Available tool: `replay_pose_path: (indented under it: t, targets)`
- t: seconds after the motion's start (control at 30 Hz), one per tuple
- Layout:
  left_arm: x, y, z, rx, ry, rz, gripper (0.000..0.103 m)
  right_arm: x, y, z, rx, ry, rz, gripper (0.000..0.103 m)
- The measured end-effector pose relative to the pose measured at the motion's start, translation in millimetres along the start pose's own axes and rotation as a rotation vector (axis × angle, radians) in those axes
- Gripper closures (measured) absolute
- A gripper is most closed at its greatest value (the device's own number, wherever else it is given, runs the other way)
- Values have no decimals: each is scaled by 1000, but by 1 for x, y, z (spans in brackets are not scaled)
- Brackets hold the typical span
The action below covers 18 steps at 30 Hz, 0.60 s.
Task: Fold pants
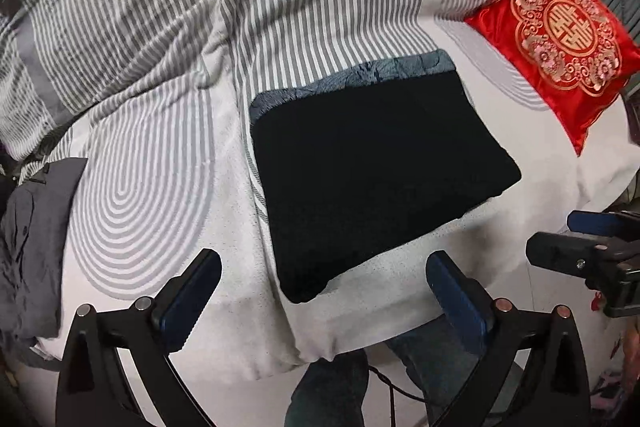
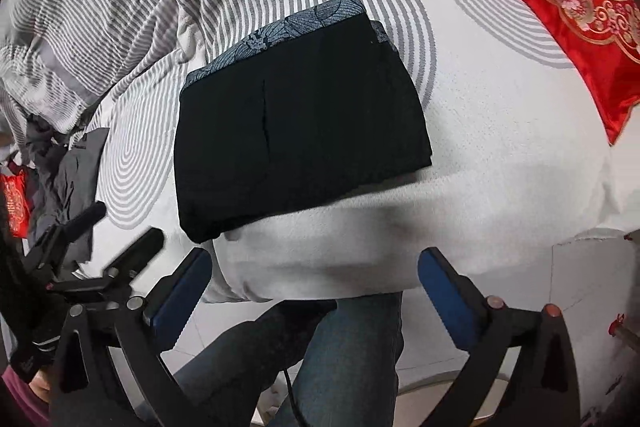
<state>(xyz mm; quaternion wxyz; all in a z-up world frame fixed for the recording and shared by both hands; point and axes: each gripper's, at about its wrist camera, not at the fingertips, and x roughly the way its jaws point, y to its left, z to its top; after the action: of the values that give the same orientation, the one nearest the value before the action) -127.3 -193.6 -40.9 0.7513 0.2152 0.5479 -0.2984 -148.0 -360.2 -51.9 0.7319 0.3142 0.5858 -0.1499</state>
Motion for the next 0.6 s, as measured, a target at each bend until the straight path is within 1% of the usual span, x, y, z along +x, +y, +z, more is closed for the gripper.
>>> replay_pose_path:
  t: [0.07, 0.13, 0.23, 0.33, 0.4, 0.5, 0.6]
  targets:
    - [-5, 3, -1, 6, 20, -17, 0, -5, 3, -5, -2, -3, -10, 0]
    - [-10, 5, -3, 16, 57, -26, 0, -12, 7, -9, -11, -9, -26, 0]
    - [-18, 6, -7, 23, 101, 15, 0, -21, 14, -10, -32, -19, -58, 0]
    - [-29, 6, -10, 19, 95, 58, 0, -30, 20, -5, -44, -33, -85, 0]
    - [-38, 9, -10, -3, 83, 76, 0, -35, 25, 2, -60, -43, -95, 0]
    - [-46, 13, -5, -53, 65, 92, 0, -42, 30, 14, -97, -41, -90, 0]
    - [-50, 12, 1, -110, 66, 105, 0, -54, 31, 21, -134, -42, -88, 0]
